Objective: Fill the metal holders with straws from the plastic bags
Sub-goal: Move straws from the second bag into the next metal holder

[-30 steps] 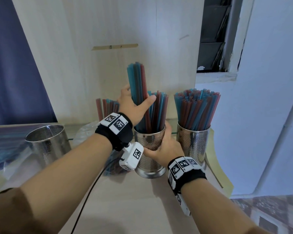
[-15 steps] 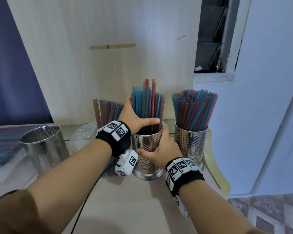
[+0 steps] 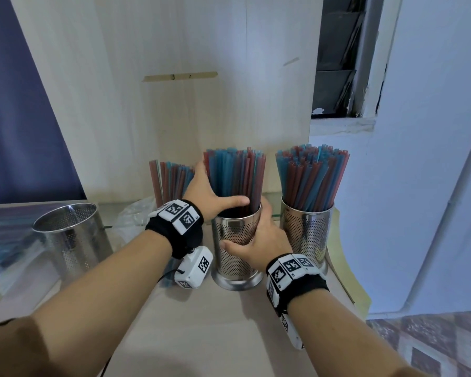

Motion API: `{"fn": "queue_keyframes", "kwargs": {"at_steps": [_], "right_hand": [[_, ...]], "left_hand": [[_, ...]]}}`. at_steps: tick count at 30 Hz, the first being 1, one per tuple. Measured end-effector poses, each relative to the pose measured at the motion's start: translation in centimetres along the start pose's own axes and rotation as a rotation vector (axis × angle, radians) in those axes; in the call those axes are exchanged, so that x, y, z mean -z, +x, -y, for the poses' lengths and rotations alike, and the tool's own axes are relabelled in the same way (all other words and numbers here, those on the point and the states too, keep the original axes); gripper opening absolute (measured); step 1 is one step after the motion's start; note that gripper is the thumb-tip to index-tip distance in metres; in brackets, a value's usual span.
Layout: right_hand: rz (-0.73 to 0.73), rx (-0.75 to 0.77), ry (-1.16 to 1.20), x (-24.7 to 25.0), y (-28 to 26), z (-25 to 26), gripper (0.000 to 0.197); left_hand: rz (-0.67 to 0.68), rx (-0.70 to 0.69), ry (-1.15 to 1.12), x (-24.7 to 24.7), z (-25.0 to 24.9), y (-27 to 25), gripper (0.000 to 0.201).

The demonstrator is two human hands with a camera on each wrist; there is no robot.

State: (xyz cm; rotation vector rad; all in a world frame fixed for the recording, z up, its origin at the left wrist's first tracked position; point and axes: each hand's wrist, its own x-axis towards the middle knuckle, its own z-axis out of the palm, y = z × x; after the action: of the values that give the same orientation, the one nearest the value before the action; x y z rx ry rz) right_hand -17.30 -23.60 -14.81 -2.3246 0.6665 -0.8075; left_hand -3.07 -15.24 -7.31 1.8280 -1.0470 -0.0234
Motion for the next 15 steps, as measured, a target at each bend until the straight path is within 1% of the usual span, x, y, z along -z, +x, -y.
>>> {"fn": "queue_keyframes", "kwargs": {"at_steps": [2, 3, 5, 7, 10, 11, 13, 14, 15], "right_hand": [[0.001, 0.003, 0.009, -0.1, 0.0, 0.0, 0.123], [0.002, -0.001, 0.01, -0.1, 0.0, 0.0, 0.124], [0.005, -0.006, 0.007, -0.1, 0.1, -0.1, 0.126], [0.002, -0.002, 0.008, -0.1, 0.1, -0.1, 0.125], [-0.002, 0.003, 0.007, 0.0, 0.0, 0.0, 0.123], [0.0, 0.005, 0.003, 0.0, 0.0, 0.1, 0.123], [0.012, -0.002, -0.019, 0.0, 0.0, 0.1, 0.122], [0.015, -0.006, -0.025, 0.0, 0.0, 0.1, 0.122], [0.011, -0.007, -0.022, 0.0, 0.0, 0.0, 0.123]], "left_hand": [[-0.14, -0.039, 0.001, -0.2, -0.3, 0.0, 0.091], [-0.187, -0.058, -0.01, -0.2, -0.9, -0.2, 0.083], [-0.224, -0.075, -0.032, -0.4, -1.5, -0.4, 0.081], [-0.204, -0.068, -0.092, -0.7, -2.0, -0.9, 0.092], [-0.12, -0.108, -0.167, -0.9, -1.6, -1.5, 0.126], [-0.088, -0.099, -0.151, -0.8, -1.5, -1.5, 0.132], [-0.054, -0.066, -0.084, -0.6, -1.3, -1.2, 0.138], [-0.07, -0.061, -0.058, -0.6, -1.4, -1.0, 0.137], [-0.114, -0.057, -0.05, -0.5, -1.5, -0.7, 0.132]]}}
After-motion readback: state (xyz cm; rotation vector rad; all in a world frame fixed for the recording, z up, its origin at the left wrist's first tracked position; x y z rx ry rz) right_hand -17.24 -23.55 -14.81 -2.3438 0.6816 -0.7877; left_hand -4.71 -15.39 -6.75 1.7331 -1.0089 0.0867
